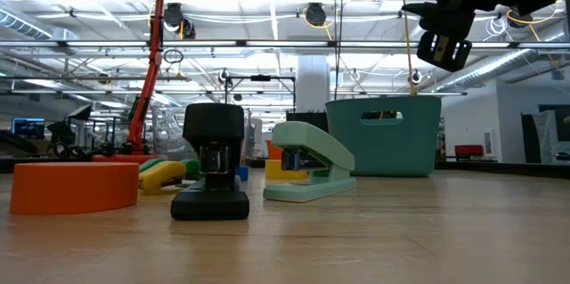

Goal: Pick and place Stapler, Stapler remover, tape
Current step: Put the green tape into the green bin

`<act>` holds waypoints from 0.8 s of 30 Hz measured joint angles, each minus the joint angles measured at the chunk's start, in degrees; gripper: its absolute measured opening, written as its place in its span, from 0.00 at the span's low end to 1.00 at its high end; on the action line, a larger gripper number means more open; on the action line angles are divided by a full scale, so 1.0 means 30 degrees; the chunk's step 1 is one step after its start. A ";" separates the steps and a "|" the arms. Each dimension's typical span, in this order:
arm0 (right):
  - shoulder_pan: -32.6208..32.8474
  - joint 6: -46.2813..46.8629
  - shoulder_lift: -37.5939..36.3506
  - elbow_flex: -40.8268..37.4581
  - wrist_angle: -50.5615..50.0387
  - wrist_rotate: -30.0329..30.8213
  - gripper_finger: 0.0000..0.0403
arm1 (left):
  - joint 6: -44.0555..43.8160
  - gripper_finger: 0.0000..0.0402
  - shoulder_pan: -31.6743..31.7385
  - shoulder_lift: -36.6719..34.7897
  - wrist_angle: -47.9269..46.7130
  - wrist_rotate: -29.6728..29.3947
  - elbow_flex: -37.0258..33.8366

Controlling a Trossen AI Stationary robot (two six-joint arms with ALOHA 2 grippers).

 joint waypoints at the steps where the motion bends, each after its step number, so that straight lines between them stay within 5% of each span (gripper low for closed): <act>1: 0.0000 0.0000 0.0000 0.0000 0.0000 0.0006 0.33 | -0.0013 0.39 0.0000 0.0000 0.0491 0.0092 -0.0225; 13: 0.0000 0.0015 0.0000 0.0000 0.0053 0.0016 0.33 | -0.1128 0.38 0.0044 0.0000 0.2707 0.0704 -0.2206; 21: 0.0000 -0.0007 0.0000 0.0000 0.0051 0.0022 0.33 | -0.1142 0.10 0.0117 -0.0022 0.3983 0.0948 -0.2681; 24: 0.0000 -0.0002 0.0000 0.0000 0.0049 0.0029 0.33 | -0.1365 0.09 0.0126 -0.0022 0.4085 0.0948 -0.2674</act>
